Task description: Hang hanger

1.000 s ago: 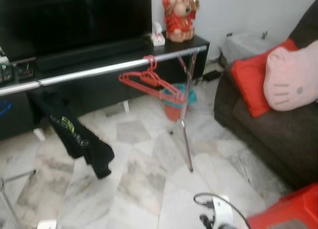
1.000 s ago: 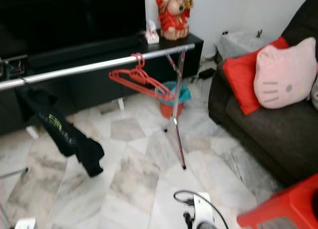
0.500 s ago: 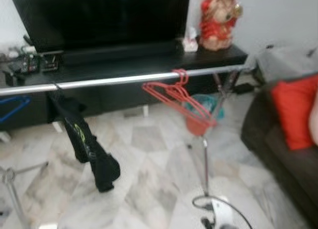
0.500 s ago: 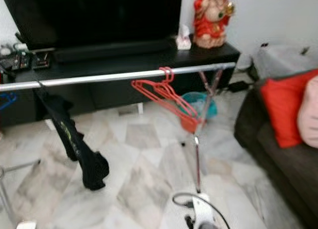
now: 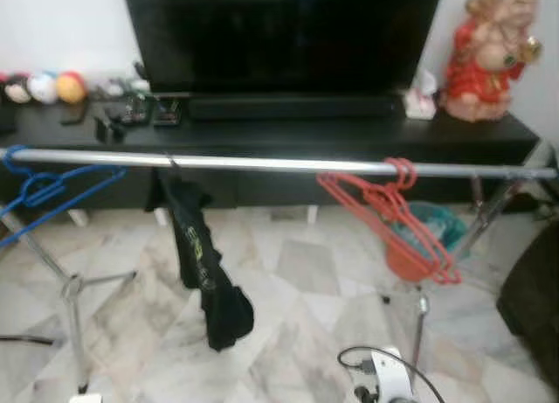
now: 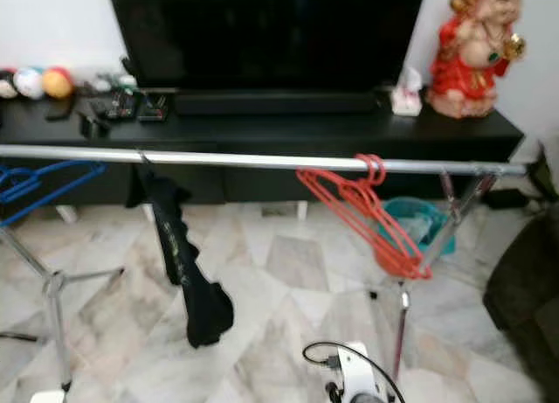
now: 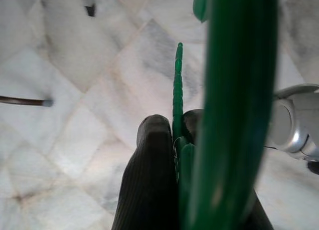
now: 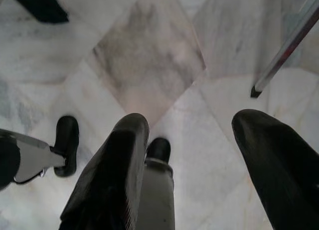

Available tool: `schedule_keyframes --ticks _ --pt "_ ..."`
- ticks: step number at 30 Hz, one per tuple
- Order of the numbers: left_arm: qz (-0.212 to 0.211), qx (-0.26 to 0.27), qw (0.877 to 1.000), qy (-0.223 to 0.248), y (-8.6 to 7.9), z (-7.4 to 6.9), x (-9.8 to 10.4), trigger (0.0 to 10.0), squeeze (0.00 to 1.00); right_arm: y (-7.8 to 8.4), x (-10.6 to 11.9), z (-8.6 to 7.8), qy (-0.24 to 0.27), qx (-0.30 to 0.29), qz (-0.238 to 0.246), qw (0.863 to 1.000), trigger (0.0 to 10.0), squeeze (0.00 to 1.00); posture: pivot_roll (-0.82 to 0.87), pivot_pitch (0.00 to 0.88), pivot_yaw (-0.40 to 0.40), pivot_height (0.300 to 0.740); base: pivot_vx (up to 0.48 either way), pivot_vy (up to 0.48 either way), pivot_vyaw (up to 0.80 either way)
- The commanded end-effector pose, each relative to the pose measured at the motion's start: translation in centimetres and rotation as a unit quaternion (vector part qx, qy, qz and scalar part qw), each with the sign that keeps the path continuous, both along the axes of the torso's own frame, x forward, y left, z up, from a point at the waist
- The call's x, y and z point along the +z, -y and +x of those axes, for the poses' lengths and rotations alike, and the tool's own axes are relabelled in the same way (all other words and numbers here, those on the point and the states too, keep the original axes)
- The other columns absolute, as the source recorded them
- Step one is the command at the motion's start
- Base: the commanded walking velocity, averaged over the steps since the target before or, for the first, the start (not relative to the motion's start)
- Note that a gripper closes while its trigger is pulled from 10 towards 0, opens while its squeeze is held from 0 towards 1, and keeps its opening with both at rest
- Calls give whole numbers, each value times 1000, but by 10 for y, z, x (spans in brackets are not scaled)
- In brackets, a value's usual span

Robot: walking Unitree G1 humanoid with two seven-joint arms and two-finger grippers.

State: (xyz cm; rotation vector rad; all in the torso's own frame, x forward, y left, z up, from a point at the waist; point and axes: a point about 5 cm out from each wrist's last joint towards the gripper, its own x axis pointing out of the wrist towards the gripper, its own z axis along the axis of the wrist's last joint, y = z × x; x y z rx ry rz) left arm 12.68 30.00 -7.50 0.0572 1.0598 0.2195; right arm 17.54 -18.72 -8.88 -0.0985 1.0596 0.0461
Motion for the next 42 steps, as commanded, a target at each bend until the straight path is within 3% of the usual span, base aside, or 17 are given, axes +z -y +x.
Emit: schedule_keyframes --ticks 1,23,42 --pt "9 -15 1000 -3 -1 2 1 10000 0 3 -2 -5 -10 -5 -3 1000 10000 0 77 0 9 740 0 -240 0" --pt "8 -22 1000 -1 0 2 1 10000 0 5 -2 -6 -12 -19 -7 1000 10000 0 77 0 4 740 66 -333 0" --pt "6 -21 1000 5 0 3 2 10000 0 6 -2 -6 -9 -28 -6 1000 10000 0 78 0 -3 740 243 -408 0"
